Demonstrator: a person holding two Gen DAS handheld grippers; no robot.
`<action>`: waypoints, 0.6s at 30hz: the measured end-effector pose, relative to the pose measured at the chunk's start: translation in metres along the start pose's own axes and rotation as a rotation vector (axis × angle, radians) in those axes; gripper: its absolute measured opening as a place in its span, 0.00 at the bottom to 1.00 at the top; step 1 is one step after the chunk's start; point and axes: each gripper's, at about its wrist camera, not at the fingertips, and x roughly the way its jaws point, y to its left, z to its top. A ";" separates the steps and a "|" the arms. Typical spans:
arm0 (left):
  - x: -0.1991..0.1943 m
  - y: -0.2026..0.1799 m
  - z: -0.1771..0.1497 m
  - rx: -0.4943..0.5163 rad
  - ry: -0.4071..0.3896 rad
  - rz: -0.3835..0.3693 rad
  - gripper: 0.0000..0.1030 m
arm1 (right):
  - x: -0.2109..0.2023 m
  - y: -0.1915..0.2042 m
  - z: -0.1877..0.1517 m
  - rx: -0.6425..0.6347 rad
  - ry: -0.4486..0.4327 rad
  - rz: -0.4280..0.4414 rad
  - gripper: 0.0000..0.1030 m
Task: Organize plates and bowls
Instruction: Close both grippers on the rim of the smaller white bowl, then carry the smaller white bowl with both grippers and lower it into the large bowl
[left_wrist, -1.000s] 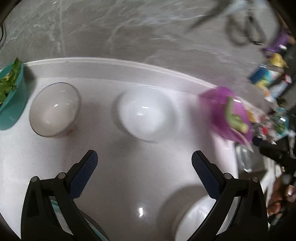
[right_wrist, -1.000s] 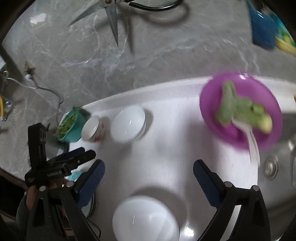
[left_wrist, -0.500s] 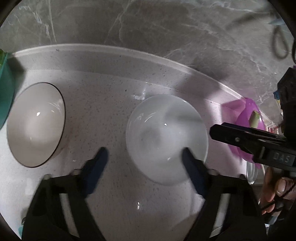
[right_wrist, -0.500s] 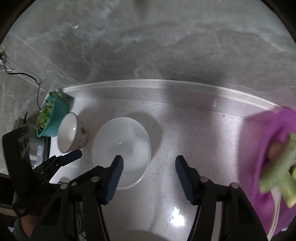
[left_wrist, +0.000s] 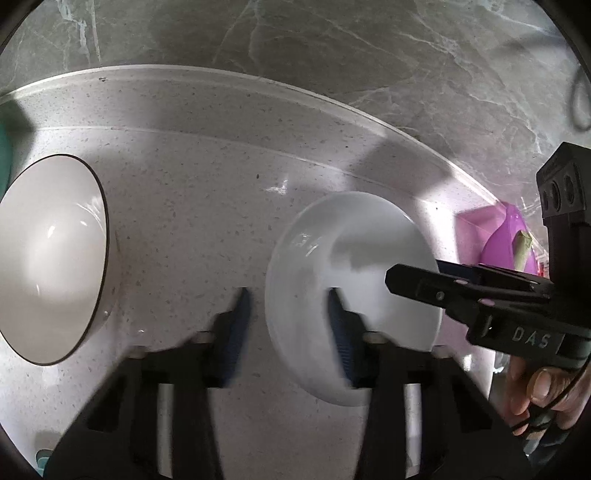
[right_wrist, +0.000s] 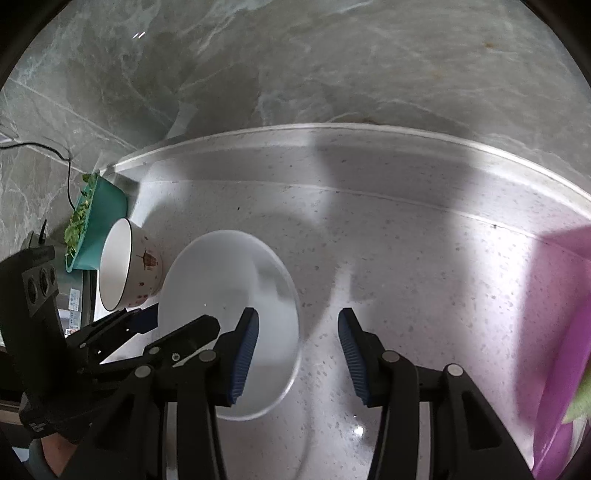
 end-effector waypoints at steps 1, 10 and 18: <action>0.003 0.001 0.000 -0.001 0.004 0.002 0.23 | 0.002 0.001 0.000 -0.004 0.005 -0.004 0.43; 0.011 0.003 -0.002 0.013 0.014 -0.015 0.09 | 0.020 0.000 -0.003 -0.001 0.044 -0.004 0.10; 0.012 0.004 -0.001 0.011 0.017 -0.036 0.09 | 0.019 -0.003 -0.004 0.014 0.038 0.009 0.11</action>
